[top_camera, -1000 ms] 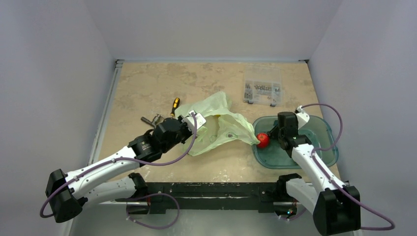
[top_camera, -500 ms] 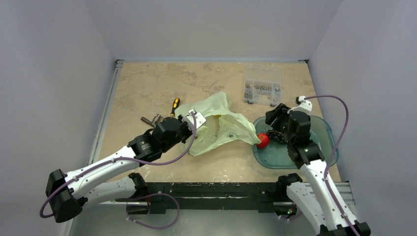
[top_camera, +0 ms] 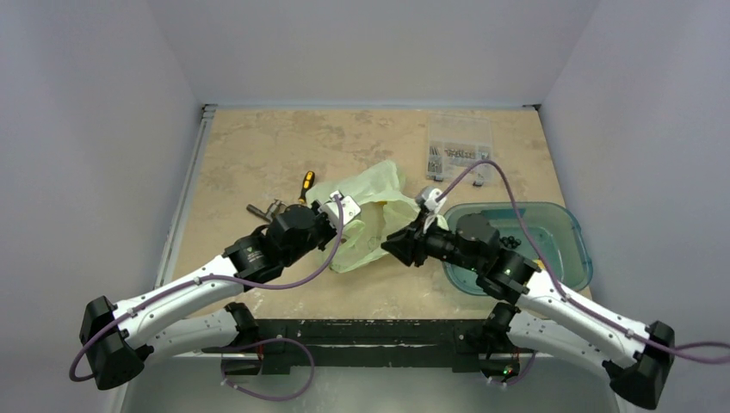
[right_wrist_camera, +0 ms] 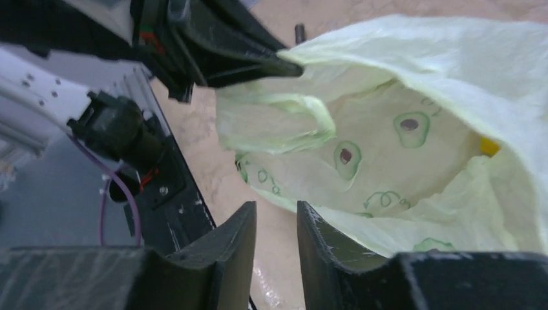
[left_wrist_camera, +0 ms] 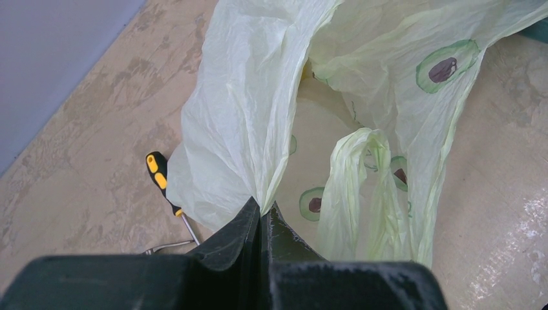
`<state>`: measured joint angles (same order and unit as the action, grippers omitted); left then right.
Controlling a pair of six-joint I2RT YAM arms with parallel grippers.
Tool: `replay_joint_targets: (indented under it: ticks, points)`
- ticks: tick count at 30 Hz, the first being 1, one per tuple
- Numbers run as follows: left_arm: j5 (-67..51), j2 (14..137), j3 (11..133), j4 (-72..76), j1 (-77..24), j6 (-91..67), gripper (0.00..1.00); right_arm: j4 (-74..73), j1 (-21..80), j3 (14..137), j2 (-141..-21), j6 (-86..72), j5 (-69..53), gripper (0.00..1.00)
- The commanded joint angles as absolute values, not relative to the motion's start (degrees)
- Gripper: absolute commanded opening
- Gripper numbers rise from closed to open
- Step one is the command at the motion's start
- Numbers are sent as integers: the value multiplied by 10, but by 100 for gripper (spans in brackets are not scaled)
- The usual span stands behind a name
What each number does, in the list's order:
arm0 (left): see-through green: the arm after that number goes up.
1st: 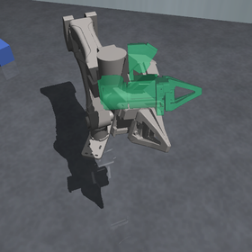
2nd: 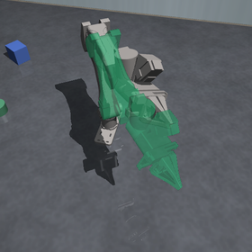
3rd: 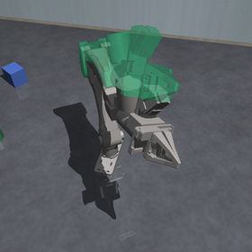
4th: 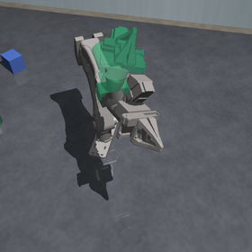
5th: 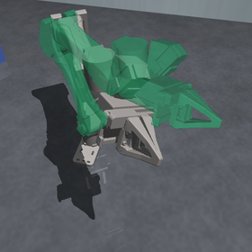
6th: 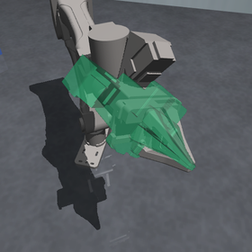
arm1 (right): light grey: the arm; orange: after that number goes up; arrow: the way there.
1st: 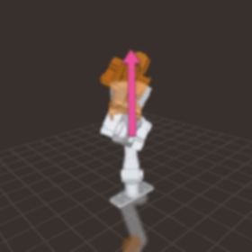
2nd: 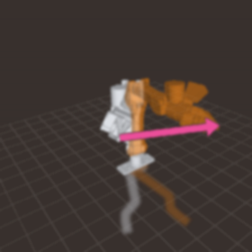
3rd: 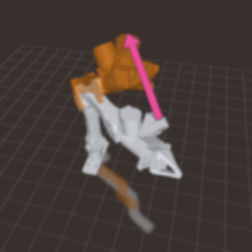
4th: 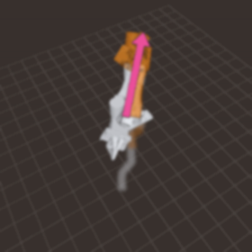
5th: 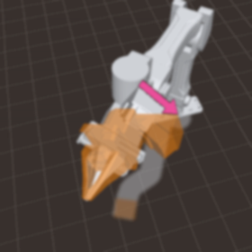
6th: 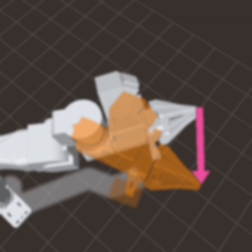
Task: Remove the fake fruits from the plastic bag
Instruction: Adjust the plastic bag at the center of the board.
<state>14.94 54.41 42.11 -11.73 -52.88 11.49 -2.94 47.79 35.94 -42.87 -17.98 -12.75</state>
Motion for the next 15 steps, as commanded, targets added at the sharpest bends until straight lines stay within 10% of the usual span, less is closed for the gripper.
replay_joint_targets:
  ticks: [1, 5, 15]
  points:
    - [145, 534, 444, -99, -529, 105, 0, 30, 581, 347, -493, -151, 7, 21]
    - [137, 531, 444, -98, -529, 102, 0, 135, 617, 333, -584, -124, 96, 0]
    - [141, 504, 435, -89, -529, 102, 0, 392, 634, 292, -696, -52, 282, 0]
